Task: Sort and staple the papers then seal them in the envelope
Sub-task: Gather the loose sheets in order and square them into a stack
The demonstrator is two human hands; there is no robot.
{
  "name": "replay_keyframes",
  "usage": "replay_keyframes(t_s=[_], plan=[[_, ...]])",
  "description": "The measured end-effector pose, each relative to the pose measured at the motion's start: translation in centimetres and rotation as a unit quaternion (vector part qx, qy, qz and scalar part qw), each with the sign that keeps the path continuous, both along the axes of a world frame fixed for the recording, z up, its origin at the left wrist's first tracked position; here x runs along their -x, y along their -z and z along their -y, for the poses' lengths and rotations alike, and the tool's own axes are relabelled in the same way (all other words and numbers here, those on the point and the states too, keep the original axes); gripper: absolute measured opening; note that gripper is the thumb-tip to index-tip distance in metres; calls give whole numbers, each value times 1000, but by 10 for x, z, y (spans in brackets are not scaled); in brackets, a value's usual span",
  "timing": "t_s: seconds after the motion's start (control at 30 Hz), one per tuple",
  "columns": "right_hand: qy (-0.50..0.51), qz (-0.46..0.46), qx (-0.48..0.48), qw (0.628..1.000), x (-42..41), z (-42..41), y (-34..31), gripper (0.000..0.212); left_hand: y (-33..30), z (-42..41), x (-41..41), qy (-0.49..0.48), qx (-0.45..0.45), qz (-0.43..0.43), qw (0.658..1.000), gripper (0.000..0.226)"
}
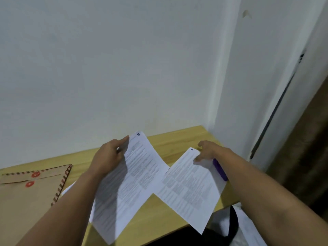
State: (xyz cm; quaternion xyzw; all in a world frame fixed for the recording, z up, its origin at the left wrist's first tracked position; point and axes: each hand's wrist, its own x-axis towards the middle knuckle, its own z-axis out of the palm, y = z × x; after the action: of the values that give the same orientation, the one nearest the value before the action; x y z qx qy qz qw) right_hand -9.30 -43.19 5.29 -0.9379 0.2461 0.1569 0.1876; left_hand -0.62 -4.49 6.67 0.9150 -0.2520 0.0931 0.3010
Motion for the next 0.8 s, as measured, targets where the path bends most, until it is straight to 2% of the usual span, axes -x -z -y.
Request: replay_keyframes(t_s=[0.07,0.17,0.23,0.37,0.53,0.63,0.8], plan=[[-1,-12,10,1000,-23,19,28,110,13,4,-12,-1,2,-2,1000,61],[-4,-7,-7,1000,-52,41,58,116,28,7,-21,16,9,-7,1000,62],[-3,2,-33,999,-49,25,38,98,38,8,-29,24,13,-13,1000,60],[21,33,-64,997,-55,17,28,37,54,10,-39,15,8,-37,999,59],[29,87,-90,992,-58,14,29,23,58,3,-42,12,42,-50,998,53],[32,135,-96,986,-60,11,22,36,55,0,-38,7,60,-60,996,54],[54,285,-157,944,-57,3,16,13,33,-2,-24,22,77,-43,996,59]])
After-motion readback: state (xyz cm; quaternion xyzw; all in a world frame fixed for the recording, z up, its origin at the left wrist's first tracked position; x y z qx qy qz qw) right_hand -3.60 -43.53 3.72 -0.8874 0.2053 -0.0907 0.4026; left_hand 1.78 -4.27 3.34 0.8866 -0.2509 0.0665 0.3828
